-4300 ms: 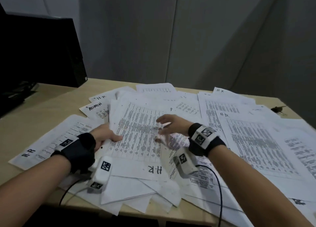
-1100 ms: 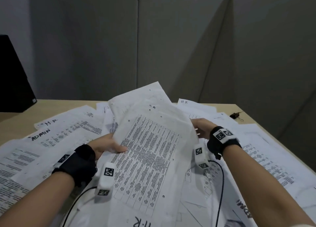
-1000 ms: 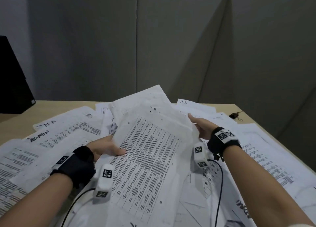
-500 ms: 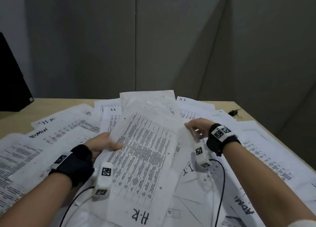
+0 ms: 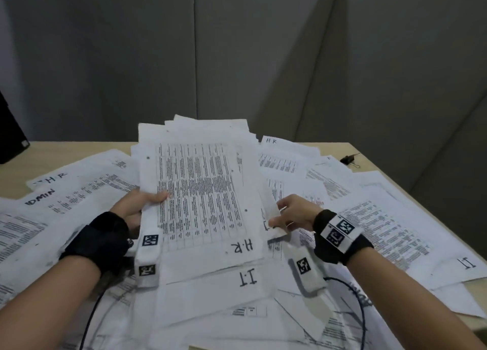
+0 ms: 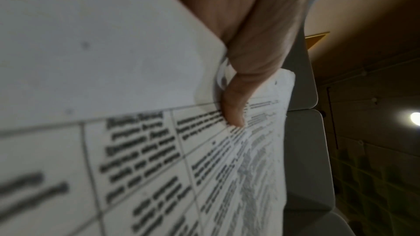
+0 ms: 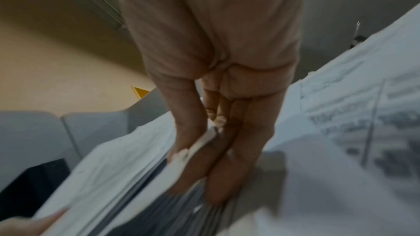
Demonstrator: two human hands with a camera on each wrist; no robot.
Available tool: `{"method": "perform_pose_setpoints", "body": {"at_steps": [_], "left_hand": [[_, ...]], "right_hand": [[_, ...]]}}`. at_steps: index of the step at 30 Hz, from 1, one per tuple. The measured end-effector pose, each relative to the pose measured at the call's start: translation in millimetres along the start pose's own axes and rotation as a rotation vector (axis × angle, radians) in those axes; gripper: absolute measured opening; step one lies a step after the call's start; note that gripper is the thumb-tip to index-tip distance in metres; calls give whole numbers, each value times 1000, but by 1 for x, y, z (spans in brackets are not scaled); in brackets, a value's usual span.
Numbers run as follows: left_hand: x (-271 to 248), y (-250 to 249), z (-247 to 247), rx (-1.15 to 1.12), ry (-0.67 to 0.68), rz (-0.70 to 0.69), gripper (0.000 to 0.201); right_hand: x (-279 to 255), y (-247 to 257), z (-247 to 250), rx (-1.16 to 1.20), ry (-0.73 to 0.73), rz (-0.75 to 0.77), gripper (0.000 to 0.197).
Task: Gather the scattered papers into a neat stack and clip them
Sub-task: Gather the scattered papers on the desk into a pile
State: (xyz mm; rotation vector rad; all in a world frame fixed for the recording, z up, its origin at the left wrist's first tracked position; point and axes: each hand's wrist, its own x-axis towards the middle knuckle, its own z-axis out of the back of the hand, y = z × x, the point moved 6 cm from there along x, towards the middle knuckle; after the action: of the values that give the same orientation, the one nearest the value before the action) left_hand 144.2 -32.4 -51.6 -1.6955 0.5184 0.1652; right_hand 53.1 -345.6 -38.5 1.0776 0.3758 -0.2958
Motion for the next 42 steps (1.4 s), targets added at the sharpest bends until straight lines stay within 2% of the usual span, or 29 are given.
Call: {"method": "perform_pose_setpoints", "body": {"at_steps": [3, 4, 5, 6, 7, 8, 9, 11, 13, 15, 16, 18, 20, 23, 25, 28, 30, 32, 34, 36, 38, 39, 41, 42], "left_hand": [[0, 8, -14, -23, 17, 100, 26], [4, 12, -16, 42, 33, 128, 39], [13, 18, -14, 134, 32, 158, 62], [22, 21, -14, 218, 41, 165, 85], [31, 24, -14, 284, 62, 163, 98], [33, 23, -17, 304, 71, 159, 94], [30, 19, -24, 301, 67, 152, 79], [7, 5, -48, 324, 70, 142, 57], [3, 1, -64, 380, 63, 118, 60], [7, -1, -80, 444, 61, 78, 79], [10, 0, -88, 463, 75, 73, 86], [17, 3, -101, 531, 41, 31, 69], [19, 6, -114, 620, 16, -7, 49], [17, 9, -123, 664, -35, -9, 44], [18, 9, -120, 643, -37, -8, 50], [21, 7, -106, 561, -41, 0, 77], [24, 7, -96, 450, -64, 30, 85], [28, 8, -89, 365, -5, 83, 97], [57, 22, -71, 418, 24, 122, 123], [99, 42, -53, 468, 55, 137, 131], [64, 35, -63, 490, 37, 142, 126], [41, 27, -72, 485, 24, 137, 114], [16, 19, -82, 453, 66, 137, 67], [16, 18, -79, 440, 72, 137, 49]], "right_hand": [[-9, -3, -16, -48, -8, 14, 22], [-11, -5, -18, -79, -22, 15, 27], [-14, -6, -20, -120, -35, 11, 28], [-16, -7, -19, -165, -43, 4, 26], [-20, -8, -15, -198, -56, -3, 21], [-21, -10, -8, -220, -86, -8, 16], [-24, -12, 2, -246, -136, -13, 14], [-25, -22, 29, -411, -274, -55, 29], [-29, -32, 51, -642, -369, -172, 41], [-31, -36, 55, -684, -357, -226, 37], [-31, -35, 53, -661, -329, -218, 36], [-28, -33, 50, -539, -319, -155, 37], [-27, -33, 49, -282, -343, -99, 42], [-29, -36, 45, 93, -278, -58, 46], [-36, -39, 58, 94, -302, -57, 42], [-53, -55, 94, -201, -439, -123, 40], [-58, -71, 100, -320, -379, -211, 51], [-58, -75, 90, -402, -285, -257, 62], [-54, -70, 80, -474, -271, -251, 65], [-48, -61, 72, -549, -272, -237, 65], [-42, -53, 66, -592, -256, -226, 54], [-41, -51, 64, -569, -251, -222, 41], [-40, -49, 65, -487, -265, -212, 21], [-41, -48, 68, -452, -277, -209, 18]]}}
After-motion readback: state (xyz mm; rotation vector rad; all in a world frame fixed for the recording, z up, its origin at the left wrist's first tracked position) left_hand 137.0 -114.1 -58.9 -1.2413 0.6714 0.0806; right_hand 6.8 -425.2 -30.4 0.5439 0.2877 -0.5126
